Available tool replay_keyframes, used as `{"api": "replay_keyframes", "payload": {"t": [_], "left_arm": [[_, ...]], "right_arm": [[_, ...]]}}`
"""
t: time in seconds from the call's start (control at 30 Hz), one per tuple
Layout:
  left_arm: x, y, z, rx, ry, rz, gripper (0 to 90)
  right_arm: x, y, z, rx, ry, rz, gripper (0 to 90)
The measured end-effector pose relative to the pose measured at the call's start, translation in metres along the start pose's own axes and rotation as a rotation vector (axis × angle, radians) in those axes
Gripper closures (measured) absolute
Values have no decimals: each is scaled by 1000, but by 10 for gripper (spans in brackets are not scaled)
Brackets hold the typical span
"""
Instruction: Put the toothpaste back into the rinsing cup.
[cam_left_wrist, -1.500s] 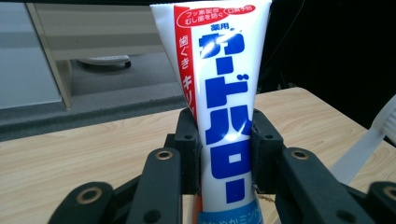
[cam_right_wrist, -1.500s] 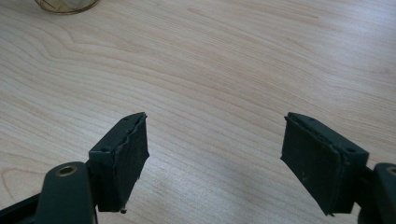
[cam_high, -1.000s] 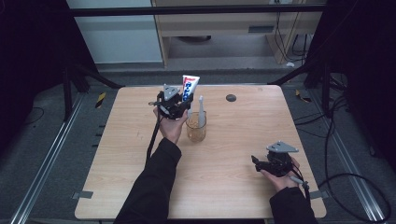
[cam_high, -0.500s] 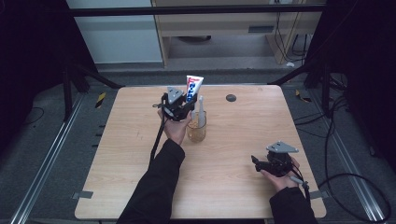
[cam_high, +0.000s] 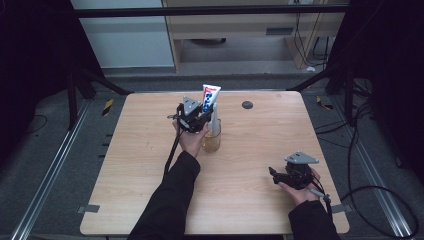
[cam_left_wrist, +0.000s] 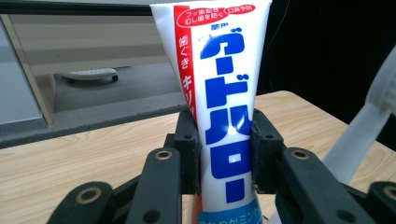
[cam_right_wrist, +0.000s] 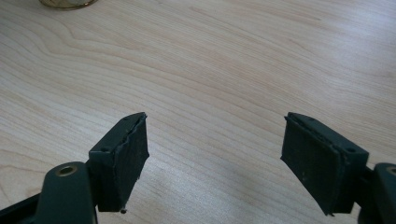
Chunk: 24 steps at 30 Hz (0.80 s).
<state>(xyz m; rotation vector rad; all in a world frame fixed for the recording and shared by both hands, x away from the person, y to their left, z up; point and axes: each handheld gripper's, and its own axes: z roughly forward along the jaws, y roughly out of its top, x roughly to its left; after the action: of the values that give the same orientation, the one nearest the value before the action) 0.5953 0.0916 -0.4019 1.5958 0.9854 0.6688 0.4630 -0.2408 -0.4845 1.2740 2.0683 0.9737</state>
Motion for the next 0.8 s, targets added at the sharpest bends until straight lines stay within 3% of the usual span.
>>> {"api": "replay_keyframes", "payload": {"t": [0.8], "left_arm": [[-1, -19, 10, 66, -13, 26, 668]], "right_arm": [[1, 0, 1, 3, 0, -10, 223]]}}
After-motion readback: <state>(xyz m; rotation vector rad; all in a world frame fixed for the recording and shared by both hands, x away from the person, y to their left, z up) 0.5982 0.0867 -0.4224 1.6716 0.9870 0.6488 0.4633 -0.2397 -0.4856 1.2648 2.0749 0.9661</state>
